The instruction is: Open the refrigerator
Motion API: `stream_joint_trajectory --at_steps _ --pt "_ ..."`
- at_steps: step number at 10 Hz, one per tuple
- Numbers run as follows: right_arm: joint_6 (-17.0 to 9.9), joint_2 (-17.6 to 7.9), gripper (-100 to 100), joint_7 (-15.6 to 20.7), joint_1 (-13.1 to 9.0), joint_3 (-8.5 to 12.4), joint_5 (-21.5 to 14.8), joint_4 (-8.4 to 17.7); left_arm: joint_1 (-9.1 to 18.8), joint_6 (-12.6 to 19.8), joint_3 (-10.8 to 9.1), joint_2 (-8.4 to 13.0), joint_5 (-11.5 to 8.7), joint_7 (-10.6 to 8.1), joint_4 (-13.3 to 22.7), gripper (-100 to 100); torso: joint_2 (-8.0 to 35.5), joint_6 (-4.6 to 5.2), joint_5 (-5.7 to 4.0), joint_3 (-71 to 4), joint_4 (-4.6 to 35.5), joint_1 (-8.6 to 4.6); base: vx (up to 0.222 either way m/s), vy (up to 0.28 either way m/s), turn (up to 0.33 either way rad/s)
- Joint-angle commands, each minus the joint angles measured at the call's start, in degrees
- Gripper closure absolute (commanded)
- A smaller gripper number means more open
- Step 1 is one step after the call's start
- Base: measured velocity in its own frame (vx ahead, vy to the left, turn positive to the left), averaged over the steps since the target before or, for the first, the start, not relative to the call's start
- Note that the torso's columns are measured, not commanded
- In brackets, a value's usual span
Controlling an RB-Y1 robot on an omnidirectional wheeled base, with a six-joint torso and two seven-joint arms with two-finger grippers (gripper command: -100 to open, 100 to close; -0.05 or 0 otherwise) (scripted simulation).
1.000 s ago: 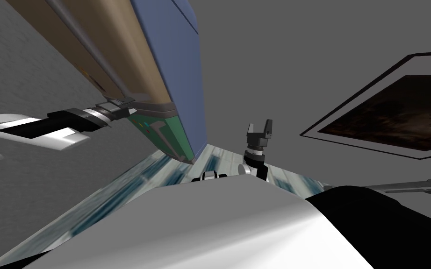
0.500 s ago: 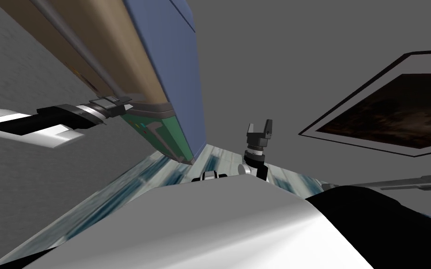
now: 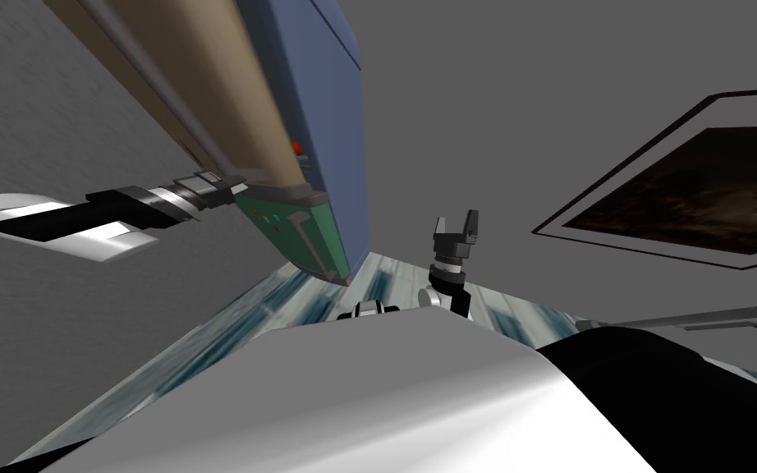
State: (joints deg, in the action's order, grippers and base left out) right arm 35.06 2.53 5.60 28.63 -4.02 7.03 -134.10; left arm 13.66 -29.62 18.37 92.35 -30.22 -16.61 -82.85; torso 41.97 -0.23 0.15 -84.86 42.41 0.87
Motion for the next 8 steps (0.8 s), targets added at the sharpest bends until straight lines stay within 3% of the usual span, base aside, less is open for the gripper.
stream_joint_trajectory --at_steps 1,8 --pt "0.0 0.0 0 0.0 0.0 0.0 0.0 0.0 1.1 -1.9 0.83 1.4 -0.4 -0.51 -1.4 100 -0.3 0.06 -0.12 -0.2 0.0 -0.24 -0.15 0.239 0.066" --pt "0.0 0.0 0 0.0 0.0 0.0 0.0 0.0 0.9 -9.2 3.44 5.3 -2.3 -1.06 -9.4 100 -0.4 0.25 -0.35 -0.4 0.0 -0.58 -0.099 0.315 0.05"
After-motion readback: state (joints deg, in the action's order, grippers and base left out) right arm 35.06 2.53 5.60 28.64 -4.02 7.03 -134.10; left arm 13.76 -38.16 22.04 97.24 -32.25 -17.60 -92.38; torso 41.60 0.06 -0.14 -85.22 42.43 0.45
